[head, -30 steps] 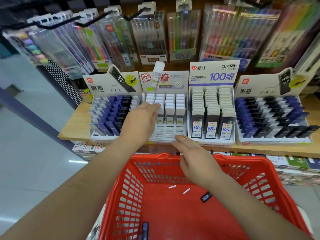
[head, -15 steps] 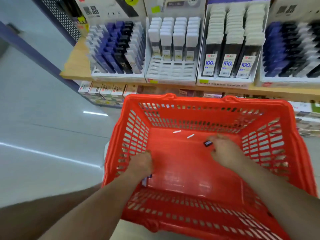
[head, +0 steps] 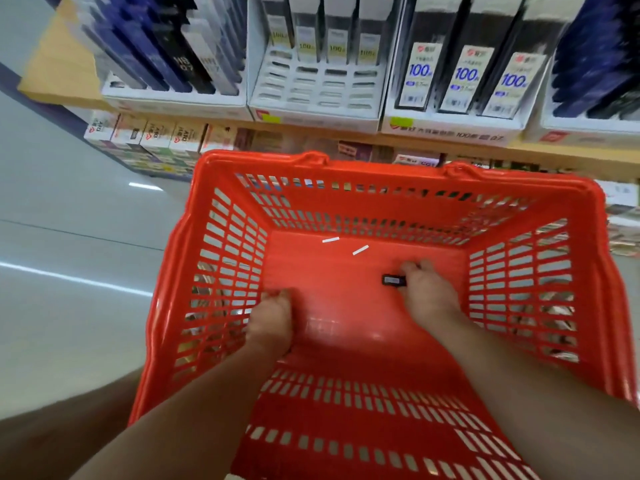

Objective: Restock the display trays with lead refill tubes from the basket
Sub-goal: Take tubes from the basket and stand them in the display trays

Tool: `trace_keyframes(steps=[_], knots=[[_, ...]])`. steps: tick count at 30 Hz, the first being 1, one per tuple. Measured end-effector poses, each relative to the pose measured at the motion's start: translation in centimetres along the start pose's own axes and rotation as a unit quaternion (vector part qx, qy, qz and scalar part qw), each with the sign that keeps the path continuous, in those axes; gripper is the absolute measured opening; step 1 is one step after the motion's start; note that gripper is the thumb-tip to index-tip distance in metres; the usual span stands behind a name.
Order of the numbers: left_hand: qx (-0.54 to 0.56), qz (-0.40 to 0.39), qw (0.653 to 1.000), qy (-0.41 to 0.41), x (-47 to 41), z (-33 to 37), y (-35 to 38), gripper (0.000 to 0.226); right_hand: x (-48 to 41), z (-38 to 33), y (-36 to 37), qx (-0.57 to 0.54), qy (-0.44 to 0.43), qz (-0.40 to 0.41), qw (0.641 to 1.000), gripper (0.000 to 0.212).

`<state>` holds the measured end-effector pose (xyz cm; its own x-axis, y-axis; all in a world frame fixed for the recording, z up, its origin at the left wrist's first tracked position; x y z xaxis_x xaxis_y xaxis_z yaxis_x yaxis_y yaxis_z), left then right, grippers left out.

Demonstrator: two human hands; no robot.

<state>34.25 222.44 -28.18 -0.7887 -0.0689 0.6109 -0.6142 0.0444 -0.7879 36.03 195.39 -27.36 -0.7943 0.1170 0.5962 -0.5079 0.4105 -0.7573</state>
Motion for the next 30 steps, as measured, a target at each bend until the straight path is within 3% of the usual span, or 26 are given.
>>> trace_keyframes(steps=[4,6,7,8,10,11,13,16,19,23,27,30], knots=[[0.099,-0.02,0.994,-0.031,-0.7,0.2,-1.0,0.02,0.4,-1.5,0.3,-0.024,0.025,-0.043,0.998,0.036],[0.183,-0.068,0.98,-0.031,-1.0,0.4,-1.4,0.012,1.0,-2.3,1.0,-0.192,0.079,-0.088,0.974,0.016],[0.26,-0.093,0.961,-0.037,-1.0,0.7,-1.6,0.015,1.5,-2.9,1.4,-0.302,0.118,-0.12,0.938,0.009],[0.363,-0.118,0.923,-0.047,-0.7,1.2,-2.0,0.021,2.3,-3.7,1.8,-0.397,0.158,-0.148,0.892,0.015],[0.547,-0.154,0.821,-0.059,0.4,2.7,-3.5,0.025,3.8,-5.5,2.1,-0.508,0.191,-0.19,0.818,0.022],[0.595,-0.159,0.786,-0.046,1.0,3.5,-4.6,0.025,4.6,-6.5,1.9,-0.537,0.191,-0.207,0.795,0.021],[0.628,-0.128,0.768,0.001,1.9,4.7,-6.7,0.024,6.0,-8.6,1.1,-0.603,0.185,-0.24,0.738,0.019],[0.631,-0.035,0.773,0.05,3.1,5.2,-10.0,0.022,7.3,-10.4,-1.2,-0.686,0.166,-0.221,0.673,0.026],[0.614,0.039,0.781,0.103,4.5,5.4,-13.4,0.019,8.9,-11.1,-4.4,-0.696,0.127,-0.181,0.683,0.041],[0.637,0.076,0.75,0.162,7.2,5.5,-18.0,0.01,11.1,-12.1,-8.7,-0.721,0.048,-0.161,0.673,0.05],[0.688,-0.011,0.696,0.207,9.9,4.7,-21.6,0.019,13.6,-13.1,-12.6,-0.717,-0.052,-0.176,0.672,0.037],[0.688,0.013,0.692,0.219,12.1,3.5,-24.7,0.02,15.6,-13.6,-14.9,-0.727,-0.106,-0.193,0.65,0.017]])
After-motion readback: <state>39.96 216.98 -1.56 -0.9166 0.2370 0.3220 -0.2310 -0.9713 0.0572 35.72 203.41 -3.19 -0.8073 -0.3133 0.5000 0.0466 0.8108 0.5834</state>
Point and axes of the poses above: each hand's wrist, its own x-axis away from the middle knuckle, its own y-axis out of the palm, z = x × y, the point moved 5 cm from there along -x, towards the middle knuckle, and after that the axes turned 7 degrees about -x, right-handed, at the moved point
